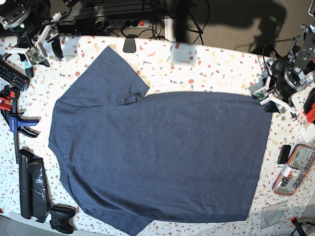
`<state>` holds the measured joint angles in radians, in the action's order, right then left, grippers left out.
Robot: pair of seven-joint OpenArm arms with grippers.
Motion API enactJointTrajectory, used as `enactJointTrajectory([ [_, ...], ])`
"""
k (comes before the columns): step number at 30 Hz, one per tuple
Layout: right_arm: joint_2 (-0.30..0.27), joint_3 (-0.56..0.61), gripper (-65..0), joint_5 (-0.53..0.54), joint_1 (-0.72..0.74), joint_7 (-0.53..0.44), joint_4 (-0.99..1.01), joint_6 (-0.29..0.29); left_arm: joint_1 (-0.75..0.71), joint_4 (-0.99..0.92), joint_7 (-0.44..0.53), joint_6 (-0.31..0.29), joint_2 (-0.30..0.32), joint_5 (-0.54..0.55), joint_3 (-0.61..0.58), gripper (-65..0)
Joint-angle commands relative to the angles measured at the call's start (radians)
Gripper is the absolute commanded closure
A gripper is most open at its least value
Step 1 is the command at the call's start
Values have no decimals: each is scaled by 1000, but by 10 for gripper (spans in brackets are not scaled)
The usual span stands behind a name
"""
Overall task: Fold the T-shirt properly
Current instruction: 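Move both grippers to the shirt's shoulder corners and grasp them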
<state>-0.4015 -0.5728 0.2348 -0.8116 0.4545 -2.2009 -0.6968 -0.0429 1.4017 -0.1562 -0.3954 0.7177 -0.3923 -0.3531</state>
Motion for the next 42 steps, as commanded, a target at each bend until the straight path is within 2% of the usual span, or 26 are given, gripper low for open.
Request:
enactJointTrajectory([
  [1, -11, -8, -238, 5, 4, -19, -15, -1, 22, -10, -6, 4, 14, -8, -9, -245],
  [5, -12, -8, -238, 5, 28, -18, -15, -1, 62, -69, -16, 3, 14, -12, -55, -244],
  [6, -11, -8, -238, 5, 31, -18, -15, -1, 66, -81, -15, 2, 14, -26, -60, -227],
  [8, -14, -8, -238, 5, 31, -18, -15, -1, 65, -92, -14, -21, 14, -74, -63, -164],
  [10, -15, -8, -238, 5, 31, -19, -15, -1, 65, -94, -15, -61, 14, -90, -63, -79],
  [12, -15, -8, -238, 5, 31, -19, -15, -1, 65, -94, -15, -77, 14, -90, -63, 0],
  [15, -22, -5, -238, 5, 30, -19, -15, -1, 65, -93, -15, -76, 14, -90, -63, 0],
  [19, -89, 56, -238, -13, 31, -17, -7, -1, 65, -93, -16, -72, 14, -86, -63, 0],
  [22, -138, 154, -238, -153, 42, -42, 23, -1, 64, -93, -28, -58, 14, -54, -63, 0],
  [25, -173, 247, -238, -314, 93, -92, 77, -1, 65, -93, -56, 4, 14, 21, -63, 0],
  [27, -196, 296, -238, -357, 138, -98, 119, -1, 65, -93, -69, 10, 14, 50, -63, 0],
  [32, -262, 414, -238, -415, 253, -98, 255, -1, 65, -93, -126, 10, 14, 61, -63, 0],
  [42, -280, 616, -238, -415, 464, -98, 447, -1, 65, -93, -143, 10, 11, 71, -63, 0],
])
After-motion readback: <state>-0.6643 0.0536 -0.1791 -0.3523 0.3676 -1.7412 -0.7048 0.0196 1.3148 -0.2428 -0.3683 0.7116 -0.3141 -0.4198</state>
